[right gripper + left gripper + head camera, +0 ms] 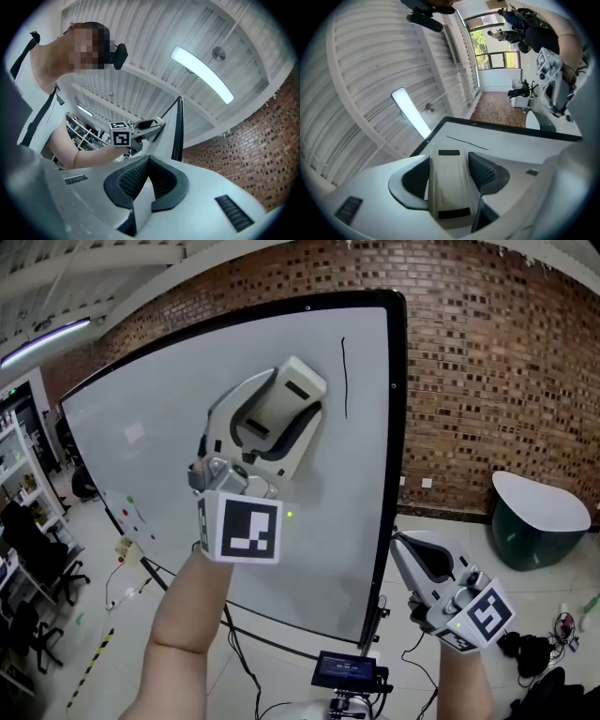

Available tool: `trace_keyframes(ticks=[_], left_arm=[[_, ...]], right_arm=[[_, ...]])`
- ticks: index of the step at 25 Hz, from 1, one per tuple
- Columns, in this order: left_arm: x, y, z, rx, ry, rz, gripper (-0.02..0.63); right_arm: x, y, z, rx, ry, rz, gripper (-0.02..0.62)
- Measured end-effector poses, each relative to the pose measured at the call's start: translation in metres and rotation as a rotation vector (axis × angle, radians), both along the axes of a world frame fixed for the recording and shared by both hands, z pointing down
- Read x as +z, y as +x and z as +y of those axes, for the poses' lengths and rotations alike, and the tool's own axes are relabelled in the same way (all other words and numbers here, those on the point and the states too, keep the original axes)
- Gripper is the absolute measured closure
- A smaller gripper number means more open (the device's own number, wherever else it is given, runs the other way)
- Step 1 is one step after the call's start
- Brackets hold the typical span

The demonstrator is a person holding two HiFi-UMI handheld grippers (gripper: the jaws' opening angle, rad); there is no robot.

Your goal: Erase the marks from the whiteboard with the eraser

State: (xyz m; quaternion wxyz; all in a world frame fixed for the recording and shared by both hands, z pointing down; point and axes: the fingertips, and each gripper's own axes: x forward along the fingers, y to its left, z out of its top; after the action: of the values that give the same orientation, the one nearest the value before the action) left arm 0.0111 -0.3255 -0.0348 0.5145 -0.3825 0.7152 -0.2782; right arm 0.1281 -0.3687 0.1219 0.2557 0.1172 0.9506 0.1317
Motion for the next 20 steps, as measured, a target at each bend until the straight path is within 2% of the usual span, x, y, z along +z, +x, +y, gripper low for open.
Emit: trace_keyframes(ticks=[2, 5, 7, 11, 13, 16, 20], left_arm=[[-0.012, -0.004, 0.001, 0.025, 0.044, 0.009, 0.324], [-0.008, 0.000, -0.001, -0.021, 0.028, -0.010, 0.325], [0.007, 0.015, -0.011, -0.021, -0.027, -0.061, 0.325], [0.053, 0.046, -0.030, 0.020, -0.208, -0.254, 0.324], [0.068, 0.052, -0.032, 0.043, -0.271, -0.290, 0.324], [0.062, 0.045, -0.031, 0.097, -0.292, -0.207, 0.324], [0.019, 0.024, -0.014, 0.097, -0.168, -0.075, 0.324]], right_arm=[[-0.002, -0.003, 0.000, 0.003, 0.006, 0.002, 0.575], [-0.005, -0.008, 0.004, -0.003, 0.009, 0.007, 0.575], [-0.005, -0.010, 0.006, -0.010, 0.010, 0.011, 0.575], [0.001, -0.019, 0.012, -0.024, 0.008, 0.022, 0.575], [0.003, -0.022, 0.015, -0.030, 0.008, 0.023, 0.575], [0.002, -0.026, 0.016, -0.038, 0.010, 0.022, 0.575], [0.001, -0.024, 0.018, -0.035, 0.007, 0.020, 0.575]])
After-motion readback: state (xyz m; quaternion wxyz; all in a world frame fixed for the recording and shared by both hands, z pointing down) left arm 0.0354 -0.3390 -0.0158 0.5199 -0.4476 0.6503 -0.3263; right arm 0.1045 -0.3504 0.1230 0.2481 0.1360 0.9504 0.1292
